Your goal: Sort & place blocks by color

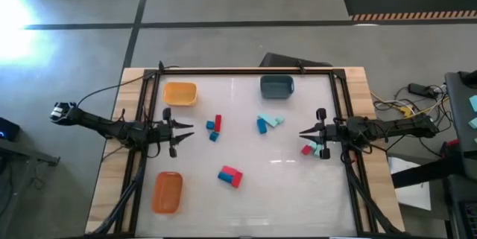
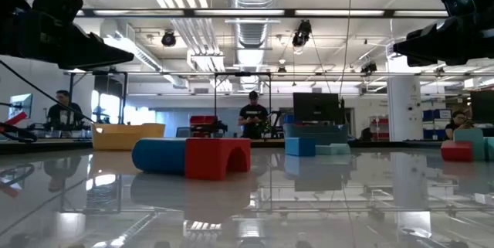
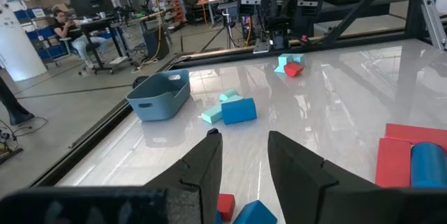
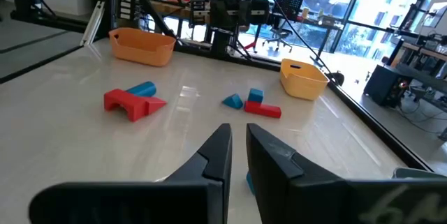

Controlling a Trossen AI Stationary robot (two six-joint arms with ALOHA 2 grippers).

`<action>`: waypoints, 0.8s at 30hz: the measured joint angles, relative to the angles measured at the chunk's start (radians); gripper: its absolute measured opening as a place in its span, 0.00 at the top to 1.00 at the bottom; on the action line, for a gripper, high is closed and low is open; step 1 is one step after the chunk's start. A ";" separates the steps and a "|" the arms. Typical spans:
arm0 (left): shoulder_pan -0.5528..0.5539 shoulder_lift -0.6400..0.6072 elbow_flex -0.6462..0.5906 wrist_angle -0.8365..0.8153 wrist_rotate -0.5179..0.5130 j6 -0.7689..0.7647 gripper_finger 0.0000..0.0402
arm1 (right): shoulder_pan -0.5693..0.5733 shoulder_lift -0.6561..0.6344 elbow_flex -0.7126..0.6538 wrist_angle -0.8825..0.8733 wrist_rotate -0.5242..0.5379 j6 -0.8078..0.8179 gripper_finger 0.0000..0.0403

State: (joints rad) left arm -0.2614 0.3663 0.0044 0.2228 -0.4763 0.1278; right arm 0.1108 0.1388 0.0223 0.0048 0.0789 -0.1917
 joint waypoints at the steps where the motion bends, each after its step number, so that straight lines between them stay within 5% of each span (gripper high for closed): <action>1: 0.000 0.000 0.000 0.000 0.000 0.000 0.75 | 0.000 0.000 0.000 0.000 0.000 -0.001 0.91; 19: 0.000 0.000 0.000 0.000 0.000 0.000 0.75 | 0.000 0.000 0.000 0.002 0.005 0.001 0.91; 24: 0.000 0.000 0.000 0.000 0.000 0.000 0.75 | -0.001 0.000 -0.001 0.038 0.152 0.018 0.91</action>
State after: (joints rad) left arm -0.2615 0.3664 0.0044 0.2226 -0.4763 0.1280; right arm 0.1097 0.1387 0.0212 0.0426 0.2306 -0.1737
